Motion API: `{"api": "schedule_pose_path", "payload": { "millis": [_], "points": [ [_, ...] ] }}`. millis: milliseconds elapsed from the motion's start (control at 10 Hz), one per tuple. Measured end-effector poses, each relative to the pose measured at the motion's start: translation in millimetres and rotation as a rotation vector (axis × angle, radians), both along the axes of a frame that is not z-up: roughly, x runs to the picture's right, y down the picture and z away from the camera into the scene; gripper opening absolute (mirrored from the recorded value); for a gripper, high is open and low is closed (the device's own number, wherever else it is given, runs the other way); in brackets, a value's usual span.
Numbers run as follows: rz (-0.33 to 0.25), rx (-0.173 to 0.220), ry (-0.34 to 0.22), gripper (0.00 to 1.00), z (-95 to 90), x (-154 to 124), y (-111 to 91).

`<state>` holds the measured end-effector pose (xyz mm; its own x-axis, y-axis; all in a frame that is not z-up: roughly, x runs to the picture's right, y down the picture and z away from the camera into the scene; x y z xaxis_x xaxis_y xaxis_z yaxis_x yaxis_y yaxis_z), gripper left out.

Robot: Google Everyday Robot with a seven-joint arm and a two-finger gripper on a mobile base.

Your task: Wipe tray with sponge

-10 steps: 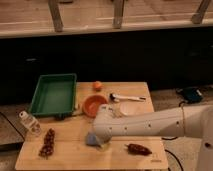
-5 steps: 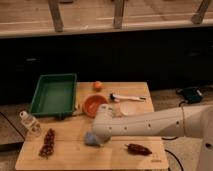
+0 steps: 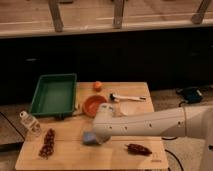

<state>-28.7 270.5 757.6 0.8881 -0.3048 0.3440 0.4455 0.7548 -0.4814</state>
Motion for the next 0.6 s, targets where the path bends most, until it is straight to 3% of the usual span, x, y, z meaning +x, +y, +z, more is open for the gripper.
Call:
{"api": "schedule_pose_path", "payload": {
  "millis": [400, 600],
  "points": [
    [-0.009, 0.007, -0.016, 0.23, -5.8, -4.9, -9.2],
    [-0.012, 0.01, -0.025, 0.17, -10.1, -7.1, -11.8]
  ]
}}
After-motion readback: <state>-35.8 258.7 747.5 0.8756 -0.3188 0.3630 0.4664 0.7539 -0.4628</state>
